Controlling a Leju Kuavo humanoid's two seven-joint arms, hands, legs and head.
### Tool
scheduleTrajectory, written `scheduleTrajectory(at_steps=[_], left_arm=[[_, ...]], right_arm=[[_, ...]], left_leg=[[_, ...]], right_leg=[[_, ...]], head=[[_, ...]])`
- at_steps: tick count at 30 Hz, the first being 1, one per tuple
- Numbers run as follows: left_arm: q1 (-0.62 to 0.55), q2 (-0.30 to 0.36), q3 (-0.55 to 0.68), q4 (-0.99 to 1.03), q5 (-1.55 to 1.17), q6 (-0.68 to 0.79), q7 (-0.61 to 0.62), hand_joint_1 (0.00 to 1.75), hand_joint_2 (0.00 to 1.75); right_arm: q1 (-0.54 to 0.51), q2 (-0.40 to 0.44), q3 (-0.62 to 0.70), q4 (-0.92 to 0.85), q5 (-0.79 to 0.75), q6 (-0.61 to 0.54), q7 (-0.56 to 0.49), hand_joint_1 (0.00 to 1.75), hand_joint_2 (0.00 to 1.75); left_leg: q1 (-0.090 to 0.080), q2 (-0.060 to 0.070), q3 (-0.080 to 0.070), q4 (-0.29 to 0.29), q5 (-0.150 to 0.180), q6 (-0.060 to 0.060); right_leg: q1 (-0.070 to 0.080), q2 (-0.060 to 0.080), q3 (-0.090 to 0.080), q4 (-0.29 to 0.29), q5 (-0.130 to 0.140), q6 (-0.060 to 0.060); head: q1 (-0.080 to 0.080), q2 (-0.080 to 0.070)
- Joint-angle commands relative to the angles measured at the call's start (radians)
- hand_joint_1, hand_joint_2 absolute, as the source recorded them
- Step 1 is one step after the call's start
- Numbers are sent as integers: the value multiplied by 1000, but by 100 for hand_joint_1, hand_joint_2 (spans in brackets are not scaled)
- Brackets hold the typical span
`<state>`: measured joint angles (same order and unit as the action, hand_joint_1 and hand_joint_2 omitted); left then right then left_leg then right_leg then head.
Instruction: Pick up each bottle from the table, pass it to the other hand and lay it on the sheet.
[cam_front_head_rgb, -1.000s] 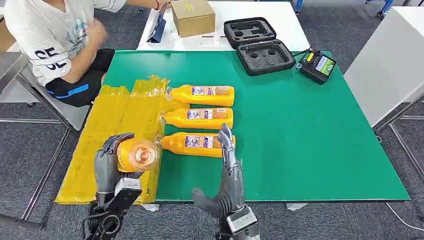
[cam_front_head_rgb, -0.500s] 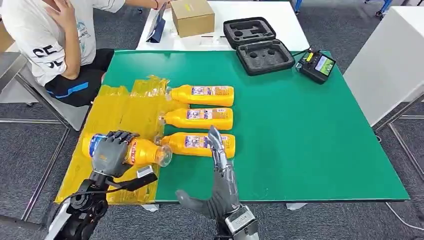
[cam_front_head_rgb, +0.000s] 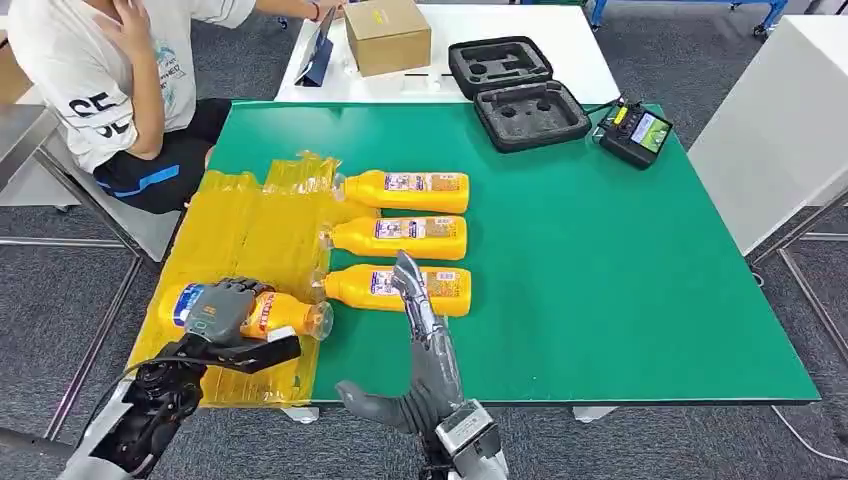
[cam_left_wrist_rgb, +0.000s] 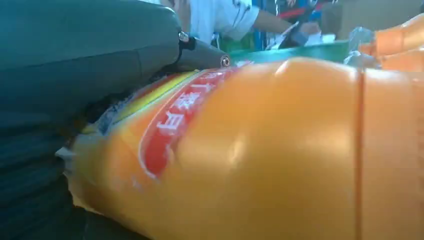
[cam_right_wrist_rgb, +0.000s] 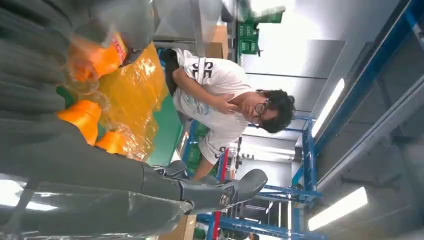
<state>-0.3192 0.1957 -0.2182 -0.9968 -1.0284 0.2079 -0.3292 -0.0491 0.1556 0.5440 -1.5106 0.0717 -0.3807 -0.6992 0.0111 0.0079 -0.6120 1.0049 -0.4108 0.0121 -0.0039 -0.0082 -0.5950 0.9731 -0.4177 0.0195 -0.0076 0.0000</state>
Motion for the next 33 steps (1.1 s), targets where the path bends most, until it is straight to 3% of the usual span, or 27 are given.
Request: scheduleTrajectory(at_steps=[1, 2, 3, 4, 6, 7, 8, 10, 13, 22, 23, 33], left_arm=[[-46, 14, -20, 143, 39, -92, 0, 171, 175], [-59, 13, -17, 157, 58, -124, -3, 138, 175], [-71, 18, -21, 168, 61, -147, -2, 51, 175], [-88, 21, -22, 190, 85, -203, -9, 26, 175], [-92, 22, -21, 194, 92, -213, -10, 23, 175], [-103, 25, -24, 206, 95, -237, -10, 10, 175], [-120, 32, -35, 229, 97, -273, -8, 21, 175], [-148, 34, -48, 270, 102, -302, -16, 5, 175], [-155, 34, -52, 283, 103, -308, -17, 0, 175], [-177, 9, -48, 328, 181, -392, -46, 0, 175], [-169, 8, -26, 313, 244, -448, -48, 0, 0], [-162, 16, 4, 264, 389, -545, -45, 0, 0]], right_arm=[[-19, 13, 5, 91, -3, 7, 1, 0, 175], [-21, 16, 3, 100, -1, 13, 1, 0, 175], [-21, 18, 1, 106, 0, 17, 1, 0, 175], [-22, 21, -1, 115, 4, 24, 1, 0, 175], [-22, 21, -1, 115, 3, 25, 1, 0, 175], [-21, 22, -1, 116, 3, 25, 1, 0, 175], [-21, 24, -2, 123, 3, 31, 1, 0, 175], [-21, 25, -4, 130, 3, 31, 1, 0, 175], [-23, 26, -7, 133, 3, 31, 1, 0, 175], [-21, 32, -19, 167, 19, 30, 1, 0, 175], [-23, 36, -22, 187, 27, 29, 1, 0, 175], [-26, 46, -41, 219, 41, 34, 1, 0, 175]], left_leg=[[0, 1, 5, -2, 0, 0], [-1, 2, 6, -3, 0, -1], [0, 1, 6, -2, 0, -1], [0, 0, 7, -2, 0, -1], [0, 0, 7, -2, 1, -1], [0, 0, 7, -3, 1, -1], [0, 1, 7, -3, 1, -1], [0, 1, 8, -2, 1, -1], [0, 2, 10, -3, 1, -2], [0, 1, 13, -3, 1, -2], [-1, 2, 13, -4, 2, -2], [-1, 2, 16, -4, 1, -2]], right_leg=[[0, 2, 4, -1, 0, -1], [-1, 3, 5, -2, 0, -1], [0, 2, 5, -1, 0, -1], [0, 2, 6, -1, 0, -1], [0, 1, 6, -1, 1, -1], [0, 2, 6, -1, 1, -1], [0, 2, 6, -1, 1, -1], [0, 2, 7, -1, 1, -1], [0, 3, 8, -2, 1, -2], [0, 2, 11, -1, 2, -2], [-1, 3, 10, -2, 2, -2], [-1, 3, 14, -2, 2, -2]], head=[[0, 0], [0, 0], [0, 0], [0, 0], [0, 0], [0, 0], [0, 0], [0, 0], [0, 0], [0, 0], [0, 0], [0, 0]])
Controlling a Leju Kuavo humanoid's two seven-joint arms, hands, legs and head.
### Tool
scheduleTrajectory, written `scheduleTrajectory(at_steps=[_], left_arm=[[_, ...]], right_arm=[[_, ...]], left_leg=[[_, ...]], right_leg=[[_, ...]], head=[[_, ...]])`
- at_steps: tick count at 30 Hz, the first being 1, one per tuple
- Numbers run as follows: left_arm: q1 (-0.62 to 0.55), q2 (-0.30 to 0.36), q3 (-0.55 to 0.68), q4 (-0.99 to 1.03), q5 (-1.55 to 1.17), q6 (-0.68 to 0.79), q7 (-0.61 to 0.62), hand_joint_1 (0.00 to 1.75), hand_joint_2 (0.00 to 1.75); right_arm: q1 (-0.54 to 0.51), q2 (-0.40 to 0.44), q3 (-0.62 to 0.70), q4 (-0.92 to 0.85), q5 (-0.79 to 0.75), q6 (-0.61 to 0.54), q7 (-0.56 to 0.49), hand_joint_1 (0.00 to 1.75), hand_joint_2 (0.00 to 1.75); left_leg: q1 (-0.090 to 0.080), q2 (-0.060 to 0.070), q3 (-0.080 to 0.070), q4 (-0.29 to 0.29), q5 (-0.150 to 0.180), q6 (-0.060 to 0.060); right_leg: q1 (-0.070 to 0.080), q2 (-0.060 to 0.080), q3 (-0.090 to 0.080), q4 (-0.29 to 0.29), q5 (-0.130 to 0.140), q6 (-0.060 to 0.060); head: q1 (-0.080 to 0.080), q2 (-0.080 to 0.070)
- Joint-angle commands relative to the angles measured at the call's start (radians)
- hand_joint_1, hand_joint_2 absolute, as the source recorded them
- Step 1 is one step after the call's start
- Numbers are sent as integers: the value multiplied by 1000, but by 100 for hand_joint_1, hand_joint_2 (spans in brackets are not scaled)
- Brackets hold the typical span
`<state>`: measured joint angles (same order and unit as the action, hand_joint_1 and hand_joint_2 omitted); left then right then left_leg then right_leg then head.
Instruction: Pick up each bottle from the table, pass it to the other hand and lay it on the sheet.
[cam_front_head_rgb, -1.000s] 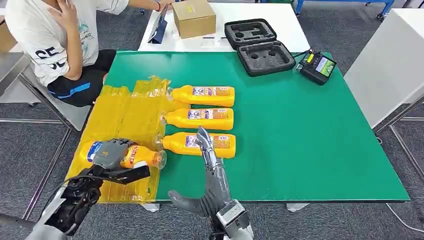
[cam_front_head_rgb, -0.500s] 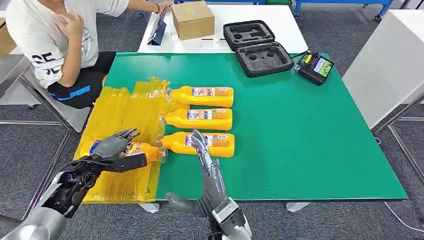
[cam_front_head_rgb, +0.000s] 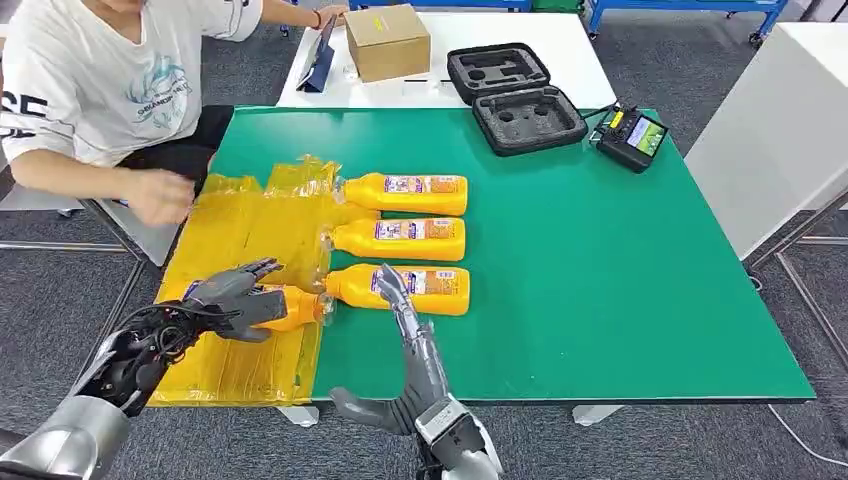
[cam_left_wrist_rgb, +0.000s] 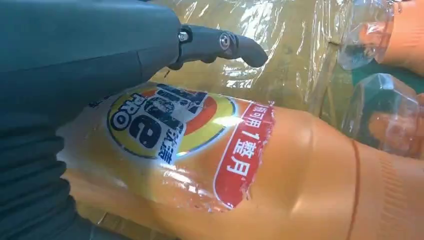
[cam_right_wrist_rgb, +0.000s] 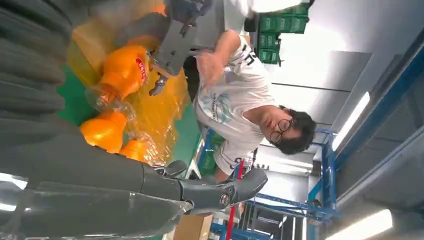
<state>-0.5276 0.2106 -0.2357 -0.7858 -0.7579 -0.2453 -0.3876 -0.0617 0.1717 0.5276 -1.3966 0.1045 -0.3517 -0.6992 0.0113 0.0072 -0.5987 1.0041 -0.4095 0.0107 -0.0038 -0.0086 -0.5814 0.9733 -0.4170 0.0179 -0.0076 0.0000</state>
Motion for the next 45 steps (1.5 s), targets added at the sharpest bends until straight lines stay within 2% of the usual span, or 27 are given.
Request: scheduleTrajectory(at_steps=[1, 8, 15, 17, 18, 21, 26, 27, 28, 31, 33, 38, 45], left_arm=[[45, 2, 23, 47, 141, -108, 11, 0, 0], [68, 16, 40, -6, 332, -188, -17, 0, 0], [83, 5, 52, -31, 389, -152, -48, 0, 0], [89, -18, 60, -59, 394, -10, -106, 0, 0], [89, -56, 79, -81, 370, 175, -125, 0, 0], [112, -117, 124, -158, 358, 372, -140, 0, 0], [120, -113, 123, -171, 357, 374, -136, 0, 0], [145, -149, 189, -210, 384, 486, -162, 0, 0], [169, -156, 200, -245, 368, 545, -169, 0, 175], [269, -182, 270, -394, 374, 683, -189, 0, 175], [325, -195, 306, -473, 386, 740, -211, 0, 175], [388, -215, 347, -560, 431, 789, -247, 0, 175], [384, -217, 344, -560, 431, 788, -246, 0, 175]], right_arm=[[-14, 31, -27, 114, 13, 7, 1, 0, 175], [11, 40, -51, 132, 37, 16, 1, 0, 175], [22, 44, -66, 124, 53, 23, 1, 0, 175], [33, 46, -79, 111, 70, 30, 1, 0, 175], [41, 46, -87, 98, 100, 22, 2, 0, 175], [44, 26, -76, 80, 257, -72, 23, 0, 175], [45, 25, -81, 76, 260, -70, 25, 0, 175], [30, 7, -67, 99, 446, -171, 109, 0, 175], [24, -3, -77, 110, 556, -193, 200, 0, 175], [-1, -24, -154, 135, 868, -218, 420, 0, 175], [-29, -33, -210, 158, 976, -194, 501, 0, 175], [-103, -45, -280, 235, 1037, -178, 561, 0, 175], [-102, -39, -278, 248, 1042, -182, 563, 0, 175]], left_leg=[[-1, 2, 3, -2, 0, 0], [-1, 2, 3, -3, 0, 0], [-1, 2, 3, -3, -1, 0], [-1, 1, 2, -2, -1, 0], [-1, 1, 2, -3, -1, 0], [-1, -4, -1, -1, 0, 0], [0, -2, -8, 0, 0, 2], [0, -1, -7, 0, 0, 2], [0, -1, -8, 0, 0, 2], [0, 2, -10, 0, 0, 2], [-1, 2, -9, -1, -1, 2], [-1, 3, -13, 0, -1, 1], [0, 1, -14, 0, -1, 1]], right_leg=[[-1, 2, 1, -1, 0, 0], [-1, 3, 2, -2, 0, 0], [-1, 3, 1, -3, -1, 0], [-1, 2, 1, -1, -1, 1], [-1, 1, 1, -2, -1, 1], [-1, -3, -2, -1, -2, 1], [0, -2, -8, -1, -1, 1], [0, -1, -8, -1, -2, 1], [0, 0, -9, -1, -1, 1], [0, 2, -11, -2, -1, 1], [-1, 2, -11, -2, -1, 2], [-1, 3, -15, -1, 0, 2], [0, 1, -15, -1, -1, 1]], head=[[0, 0], [0, 0], [0, 0], [0, 0], [0, 0], [0, 0], [1, 0], [0, 0], [0, 0], [0, 0], [0, 0], [0, 0], [0, 0]])
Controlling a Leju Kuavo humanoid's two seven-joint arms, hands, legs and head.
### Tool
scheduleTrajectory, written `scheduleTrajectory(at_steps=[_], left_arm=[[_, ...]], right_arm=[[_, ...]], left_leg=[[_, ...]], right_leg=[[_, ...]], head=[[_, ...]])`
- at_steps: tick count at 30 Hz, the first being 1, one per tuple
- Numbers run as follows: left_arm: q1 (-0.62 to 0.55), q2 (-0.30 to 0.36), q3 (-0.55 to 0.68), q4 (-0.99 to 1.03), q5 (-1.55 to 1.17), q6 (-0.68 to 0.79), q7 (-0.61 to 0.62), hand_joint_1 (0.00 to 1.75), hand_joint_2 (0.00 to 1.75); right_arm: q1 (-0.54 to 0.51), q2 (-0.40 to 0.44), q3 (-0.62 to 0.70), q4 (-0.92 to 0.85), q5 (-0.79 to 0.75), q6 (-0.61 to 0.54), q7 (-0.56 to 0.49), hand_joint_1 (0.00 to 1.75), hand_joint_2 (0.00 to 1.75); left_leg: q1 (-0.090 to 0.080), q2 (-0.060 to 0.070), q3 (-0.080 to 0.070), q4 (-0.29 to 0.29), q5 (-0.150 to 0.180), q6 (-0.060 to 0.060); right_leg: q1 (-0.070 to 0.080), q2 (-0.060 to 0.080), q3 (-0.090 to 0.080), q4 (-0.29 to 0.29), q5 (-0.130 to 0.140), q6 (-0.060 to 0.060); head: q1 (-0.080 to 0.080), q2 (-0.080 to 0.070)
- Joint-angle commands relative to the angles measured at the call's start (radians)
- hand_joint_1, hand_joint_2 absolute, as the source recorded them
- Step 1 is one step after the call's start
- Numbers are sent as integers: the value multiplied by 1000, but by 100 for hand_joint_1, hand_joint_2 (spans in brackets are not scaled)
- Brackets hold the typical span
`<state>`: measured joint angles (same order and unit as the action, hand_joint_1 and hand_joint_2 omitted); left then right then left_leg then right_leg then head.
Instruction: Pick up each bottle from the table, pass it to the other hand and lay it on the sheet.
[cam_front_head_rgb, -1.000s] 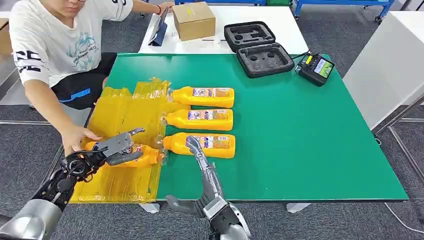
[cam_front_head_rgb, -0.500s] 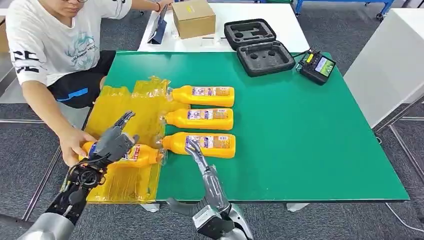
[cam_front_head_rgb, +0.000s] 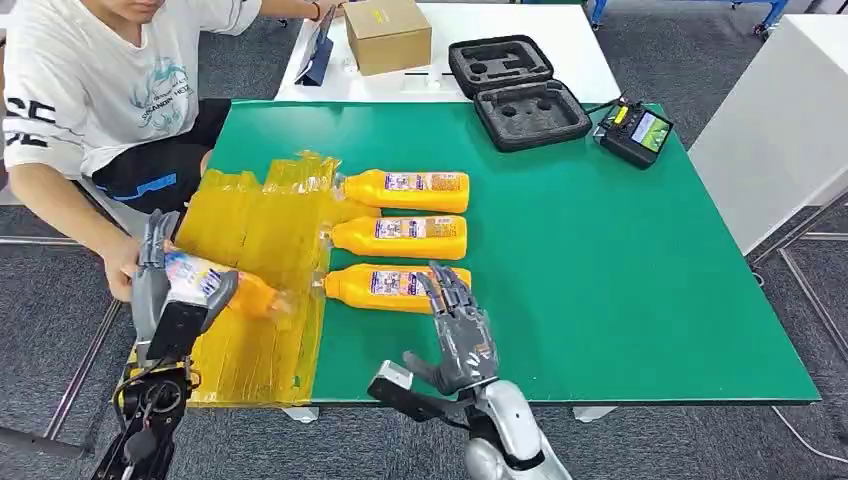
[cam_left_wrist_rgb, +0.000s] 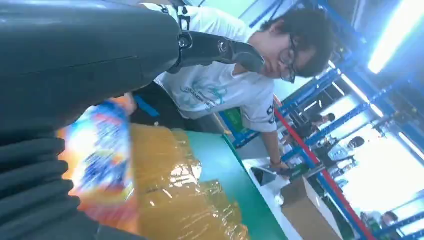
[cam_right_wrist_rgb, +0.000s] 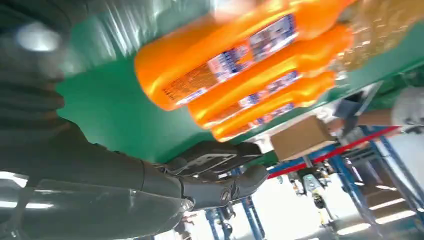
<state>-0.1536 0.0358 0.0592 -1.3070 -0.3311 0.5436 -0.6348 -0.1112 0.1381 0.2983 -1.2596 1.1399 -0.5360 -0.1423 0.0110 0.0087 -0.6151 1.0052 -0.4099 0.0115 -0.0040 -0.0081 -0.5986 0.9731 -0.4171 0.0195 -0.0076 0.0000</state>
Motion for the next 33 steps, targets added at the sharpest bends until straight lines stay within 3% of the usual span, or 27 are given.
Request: scheduleTrajectory(at_steps=[1, 9, 17, 21, 25, 33], left_arm=[[10, -42, 49, -39, 4, -1, 1, 0, 175], [10, -40, 48, -32, 6, 2, -2, 0, 175], [47, -67, 63, -68, 51, 14, -19, 0, 175], [43, -67, 61, -44, 62, 9, -25, 0, 175], [24, -75, 57, -5, 80, 5, -34, 0, 175], [18, -74, 54, 6, 81, 4, -34, 0, 175]], right_arm=[[-52, -6, -49, 111, 6, 3, 6, 0, 175], [-61, -8, -44, 120, 33, 5, 24, 0, 175], [-251, -4, -45, 356, 84, 87, 108, 0, 175], [-344, 6, -47, 497, 40, 118, 77, 0, 175], [-505, 25, -36, 724, 26, 120, 73, 0, 175], [-533, 29, -35, 762, 19, 109, 67, 0, 175]], left_leg=[[0, -1, 4, -1, -1, 0], [0, 0, 2, 0, -1, 0], [0, 1, 4, -1, -1, 0], [0, 1, 2, -1, 0, 0], [-1, 3, 3, -1, 0, 0], [0, -1, 4, 0, 0, 0]], right_leg=[[0, 1, 4, -1, -1, 0], [0, 1, 2, 0, -1, 0], [0, 3, 3, -1, 0, 0], [0, 2, 2, -1, 0, 0], [-1, 4, 3, 0, 0, 0], [0, 0, 4, 0, -1, 0]], head=[[0, 0], [0, 0], [0, 0], [0, 0], [0, 0], [0, 0]])
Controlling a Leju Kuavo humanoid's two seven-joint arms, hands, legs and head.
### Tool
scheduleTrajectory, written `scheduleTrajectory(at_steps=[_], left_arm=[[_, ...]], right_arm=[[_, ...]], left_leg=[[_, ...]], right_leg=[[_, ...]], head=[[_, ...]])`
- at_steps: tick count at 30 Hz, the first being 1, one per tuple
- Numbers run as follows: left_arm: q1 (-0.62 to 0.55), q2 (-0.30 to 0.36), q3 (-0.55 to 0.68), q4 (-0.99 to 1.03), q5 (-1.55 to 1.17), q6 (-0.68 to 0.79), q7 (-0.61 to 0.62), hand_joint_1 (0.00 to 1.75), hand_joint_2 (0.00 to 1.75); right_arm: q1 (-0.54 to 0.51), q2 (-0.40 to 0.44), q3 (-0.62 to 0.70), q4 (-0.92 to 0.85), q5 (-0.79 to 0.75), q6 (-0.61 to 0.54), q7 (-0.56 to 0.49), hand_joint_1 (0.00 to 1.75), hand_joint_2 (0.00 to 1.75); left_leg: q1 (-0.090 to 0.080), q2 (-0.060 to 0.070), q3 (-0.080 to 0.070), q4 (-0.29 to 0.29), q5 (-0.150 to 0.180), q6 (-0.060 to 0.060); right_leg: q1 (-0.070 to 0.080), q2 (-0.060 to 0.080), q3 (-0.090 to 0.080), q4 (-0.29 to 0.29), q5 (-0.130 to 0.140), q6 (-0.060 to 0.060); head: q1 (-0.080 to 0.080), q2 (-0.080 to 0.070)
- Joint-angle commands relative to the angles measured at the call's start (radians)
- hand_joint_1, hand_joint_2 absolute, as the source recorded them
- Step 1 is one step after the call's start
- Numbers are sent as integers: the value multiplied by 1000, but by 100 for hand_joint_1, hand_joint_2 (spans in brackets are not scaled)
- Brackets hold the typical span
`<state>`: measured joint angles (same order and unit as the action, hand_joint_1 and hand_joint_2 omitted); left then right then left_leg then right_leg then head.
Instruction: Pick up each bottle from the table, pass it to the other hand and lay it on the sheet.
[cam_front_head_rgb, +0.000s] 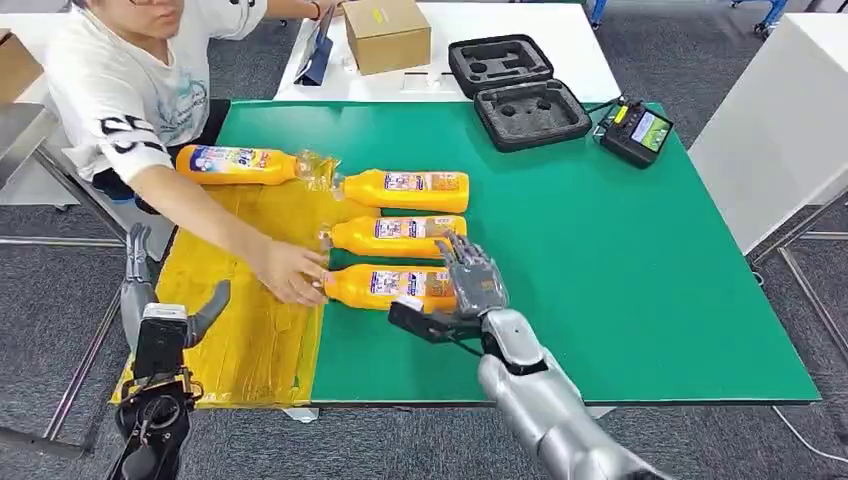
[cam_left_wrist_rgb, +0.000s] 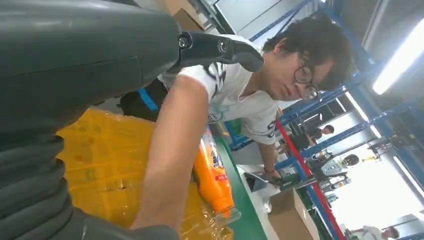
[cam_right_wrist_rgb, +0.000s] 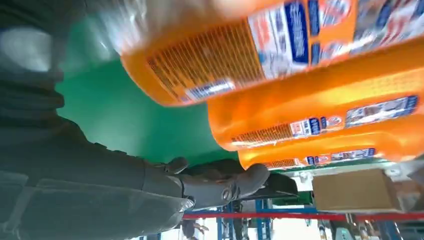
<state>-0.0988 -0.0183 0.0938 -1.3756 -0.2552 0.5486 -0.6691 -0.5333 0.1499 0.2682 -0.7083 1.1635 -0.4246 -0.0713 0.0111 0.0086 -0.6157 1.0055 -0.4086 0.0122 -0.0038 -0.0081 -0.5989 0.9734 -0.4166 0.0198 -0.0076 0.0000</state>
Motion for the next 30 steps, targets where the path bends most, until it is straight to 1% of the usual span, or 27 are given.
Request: scheduleTrajectory(at_steps=[1, 3, 9, 12, 13, 14, 18, 26, 27, 28, 30], left_arm=[[-37, -20, 19, 75, 5, -1, 0, 0, 175], [-44, -21, 16, 86, 4, -2, -1, 0, 175], [-81, -23, 6, 149, 11, -6, -9, 0, 175], [-96, -28, 6, 164, 25, -4, -11, 0, 175], [-102, -25, 0, 169, 24, -1, -16, 0, 175], [-107, -26, -3, 172, 26, -2, -16, 0, 175], [-127, -24, -9, 187, 29, -2, -12, 0, 175], [-128, -19, -6, 199, 38, -4, -6, 0, 175], [-127, -19, -6, 199, 38, -4, -6, 0, 175], [-127, -18, -5, 200, 39, -3, -6, 0, 175], [-124, -17, -4, 200, 40, -3, -5, 0, 175]], right_arm=[[-111, 17, -5, 211, -5, -3, -4, 0, 175], [-126, 15, -2, 219, -4, 3, 0, 0, 175], [-170, 24, -2, 271, -25, 38, -10, 0, 175], [-186, 36, -2, 303, -44, 80, -24, 0, 175], [-191, 41, -12, 313, -68, 96, -43, 0, 175], [-195, 42, -8, 323, -73, 116, -46, 0, 175], [-199, 47, -19, 341, -119, 178, -87, 0, 175], [-199, 59, 20, 359, -130, 254, -119, 0, 175], [-197, 62, 20, 360, -130, 255, -118, 2, 175], [-197, 64, 29, 360, -129, 265, -123, 7, 175], [-195, 66, 35, 359, -126, 266, -124, 9, 175]], left_leg=[[-1, -1, 4, -1, -1, 0], [0, -1, 2, -1, -1, 0], [-1, -2, 3, 0, -1, 0], [-1, -2, 2, -1, 0, 0], [-1, -2, 1, -1, 0, 0], [-1, -2, 3, -1, -1, 0], [-1, -2, 2, 0, -1, 0], [0, -2, 3, -1, -1, 0], [0, -1, 2, 0, 0, 0], [0, -1, 2, 0, 0, 0], [0, -1, 3, -1, 0, 0]], right_leg=[[-1, 0, 3, 0, -1, 0], [0, 0, 2, 0, -1, 0], [-1, 0, 2, 0, -1, 0], [-1, 0, 2, 0, -1, 0], [-1, -1, 1, 0, -1, 0], [-1, -1, 3, 0, -1, 0], [-1, -1, 2, 0, -1, 0], [0, 0, 3, 0, -1, 0], [0, 0, 2, 0, -1, 0], [0, 0, 2, 0, -1, 0], [0, 0, 2, 0, -1, 0]], head=[[0, 0], [0, 0], [0, 0], [0, 0], [0, 0], [0, 0], [0, 0], [0, 0], [0, 0], [0, 0], [0, 0]])
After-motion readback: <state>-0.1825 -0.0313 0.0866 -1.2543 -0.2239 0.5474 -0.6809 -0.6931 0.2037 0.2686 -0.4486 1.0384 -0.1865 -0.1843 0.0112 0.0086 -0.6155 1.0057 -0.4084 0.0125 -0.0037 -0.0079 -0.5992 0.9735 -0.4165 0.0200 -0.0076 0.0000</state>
